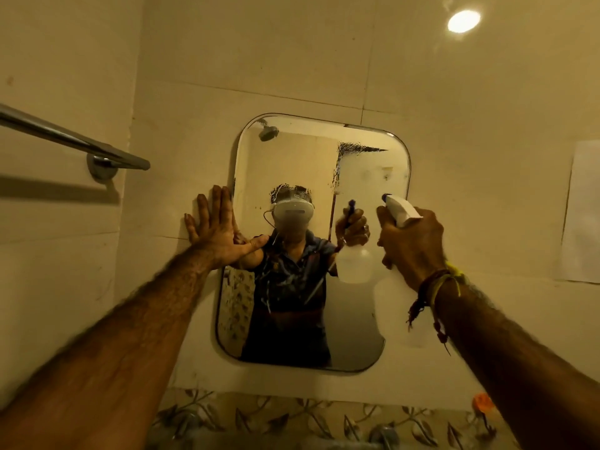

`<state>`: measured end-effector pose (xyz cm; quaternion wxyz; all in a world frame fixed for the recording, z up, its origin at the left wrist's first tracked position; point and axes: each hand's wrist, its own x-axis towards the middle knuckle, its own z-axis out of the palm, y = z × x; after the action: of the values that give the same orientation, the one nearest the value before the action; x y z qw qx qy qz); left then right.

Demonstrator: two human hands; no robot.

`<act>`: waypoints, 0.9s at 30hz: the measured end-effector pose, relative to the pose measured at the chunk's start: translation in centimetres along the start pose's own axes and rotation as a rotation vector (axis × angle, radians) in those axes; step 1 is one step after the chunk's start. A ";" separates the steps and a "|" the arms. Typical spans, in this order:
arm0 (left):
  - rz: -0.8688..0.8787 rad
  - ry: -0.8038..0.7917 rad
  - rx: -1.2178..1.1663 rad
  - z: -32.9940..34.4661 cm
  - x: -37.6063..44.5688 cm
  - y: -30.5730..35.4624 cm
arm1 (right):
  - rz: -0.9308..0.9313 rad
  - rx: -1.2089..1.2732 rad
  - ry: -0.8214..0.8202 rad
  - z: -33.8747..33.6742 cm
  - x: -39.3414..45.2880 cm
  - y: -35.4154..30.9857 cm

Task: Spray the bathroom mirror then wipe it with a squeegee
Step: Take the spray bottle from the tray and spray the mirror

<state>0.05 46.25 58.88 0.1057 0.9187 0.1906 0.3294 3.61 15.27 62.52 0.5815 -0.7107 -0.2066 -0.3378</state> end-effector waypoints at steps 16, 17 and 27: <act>0.067 0.124 0.002 2.2 -0.1 -3.0 | -0.298 -0.118 -0.332 11.4 -6.6 -3.8; 0.073 0.145 0.001 2.5 0.0 -3.2 | -0.345 -0.155 -0.352 11.8 -6.9 -3.5; 0.023 0.224 0.059 4.0 0.7 -3.5 | -0.155 -0.028 -0.245 9.9 -5.9 -0.7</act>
<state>2.18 49.48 55.08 0.0526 0.8809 0.2002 0.4256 1.45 25.54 57.82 0.5142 -0.7365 -0.3256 -0.2950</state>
